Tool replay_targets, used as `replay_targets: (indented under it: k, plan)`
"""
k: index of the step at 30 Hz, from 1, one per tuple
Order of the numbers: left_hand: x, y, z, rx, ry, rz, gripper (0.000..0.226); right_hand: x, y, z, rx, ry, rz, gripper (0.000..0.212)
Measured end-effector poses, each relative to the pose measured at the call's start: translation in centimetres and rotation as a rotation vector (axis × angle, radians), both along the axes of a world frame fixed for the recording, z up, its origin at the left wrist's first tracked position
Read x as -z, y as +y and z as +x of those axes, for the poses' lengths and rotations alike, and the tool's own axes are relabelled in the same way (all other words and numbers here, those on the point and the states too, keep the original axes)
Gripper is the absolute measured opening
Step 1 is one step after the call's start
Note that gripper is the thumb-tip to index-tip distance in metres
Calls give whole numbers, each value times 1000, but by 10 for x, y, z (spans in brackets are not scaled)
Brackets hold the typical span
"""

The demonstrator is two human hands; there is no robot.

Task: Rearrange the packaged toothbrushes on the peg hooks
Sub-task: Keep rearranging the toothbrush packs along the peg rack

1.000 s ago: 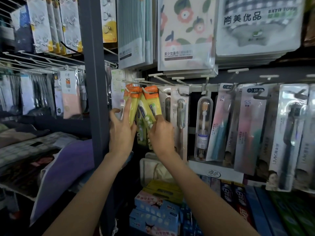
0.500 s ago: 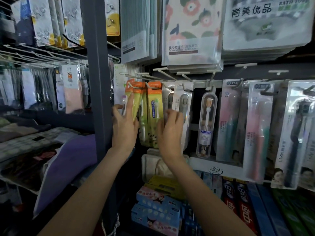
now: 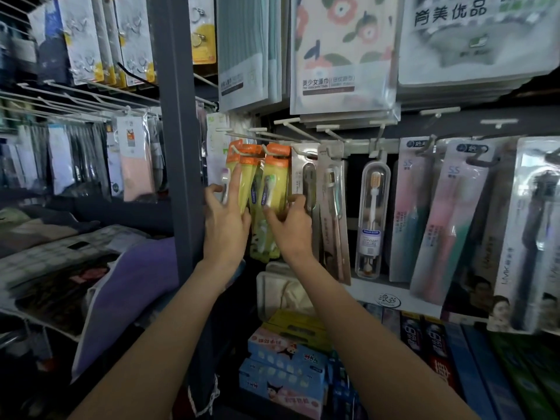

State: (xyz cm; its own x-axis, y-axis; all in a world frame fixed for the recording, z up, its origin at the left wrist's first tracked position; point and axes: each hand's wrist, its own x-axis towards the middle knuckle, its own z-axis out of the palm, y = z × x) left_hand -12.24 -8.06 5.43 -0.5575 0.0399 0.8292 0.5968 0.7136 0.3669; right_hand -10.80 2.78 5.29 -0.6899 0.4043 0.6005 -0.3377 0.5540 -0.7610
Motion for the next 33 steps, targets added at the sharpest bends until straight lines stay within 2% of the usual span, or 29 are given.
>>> replay_targets:
  k: [3, 6, 9, 13, 18, 21, 26, 30, 33]
  plan:
    - [0, 0, 1, 3, 4, -1, 76, -1, -1, 3, 8, -58, 23, 36]
    - [0, 0, 0, 20, 5, 11, 76, -1, -1, 17, 70, 21, 132, 40]
    - [0, -1, -2, 17, 10, 10, 77, -2, 3, 39, 174, 73, 399, 46]
    - [1, -1, -3, 20, 10, 8, 76, -24, 14, 68, 429, -98, 776, 47]
    - [0, -1, -1, 48, 16, 20, 73, -53, 17, 78, 449, -264, 960, 43]
    - [1, -1, 0, 49, 20, 12, 74, -50, 20, 77, 372, -300, 953, 44]
    - [1, -1, -1, 27, 19, 6, 76, -45, 15, 53, 197, -260, 808, 47]
    - [1, 0, 1, 17, 17, 1, 75, -39, 7, 28, 129, -131, 588, 51]
    - [1, 0, 0, 16, 23, 1, 77, -18, 0, 19, 175, -59, 543, 53]
